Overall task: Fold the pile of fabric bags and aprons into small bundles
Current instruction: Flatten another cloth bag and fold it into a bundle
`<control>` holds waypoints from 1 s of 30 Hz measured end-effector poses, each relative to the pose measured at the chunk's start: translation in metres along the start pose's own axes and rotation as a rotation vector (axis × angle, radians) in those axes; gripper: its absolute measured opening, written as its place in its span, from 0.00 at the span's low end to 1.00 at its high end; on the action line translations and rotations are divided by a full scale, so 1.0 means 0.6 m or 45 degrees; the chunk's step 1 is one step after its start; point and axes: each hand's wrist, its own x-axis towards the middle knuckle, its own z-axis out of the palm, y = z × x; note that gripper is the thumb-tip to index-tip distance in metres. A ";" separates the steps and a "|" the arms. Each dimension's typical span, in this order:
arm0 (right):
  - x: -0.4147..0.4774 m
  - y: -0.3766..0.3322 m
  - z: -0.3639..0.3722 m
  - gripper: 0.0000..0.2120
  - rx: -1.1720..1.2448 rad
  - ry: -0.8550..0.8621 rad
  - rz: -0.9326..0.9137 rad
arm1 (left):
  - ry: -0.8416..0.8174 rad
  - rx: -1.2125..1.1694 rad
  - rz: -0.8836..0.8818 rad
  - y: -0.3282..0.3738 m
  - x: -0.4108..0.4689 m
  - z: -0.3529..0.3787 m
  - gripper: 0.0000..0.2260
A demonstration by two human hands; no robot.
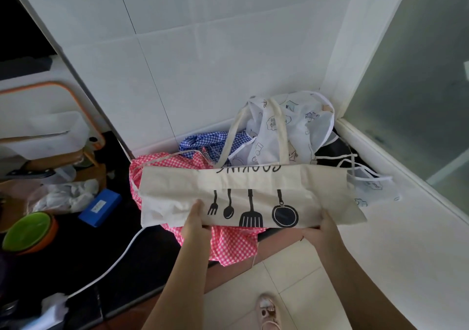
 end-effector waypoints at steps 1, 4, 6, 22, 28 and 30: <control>-0.006 0.001 -0.002 0.17 -0.111 -0.007 -0.026 | 0.019 -0.002 0.022 0.001 0.000 0.000 0.10; -0.008 0.002 0.013 0.25 -0.012 -0.125 -0.062 | 0.117 0.034 0.107 0.005 0.003 -0.012 0.16; -0.006 0.007 0.021 0.26 0.345 -0.123 0.179 | 0.150 0.026 0.167 0.016 0.007 -0.028 0.19; -0.160 -0.081 0.092 0.23 0.123 -0.596 0.027 | -0.358 -0.364 0.556 0.121 -0.147 -0.069 0.05; -0.302 -0.120 0.130 0.15 0.603 -0.893 0.076 | -0.536 -0.499 0.801 0.171 -0.301 -0.074 0.18; -0.339 -0.135 0.141 0.10 0.808 -1.110 0.265 | -0.612 -0.494 0.893 0.182 -0.339 -0.079 0.18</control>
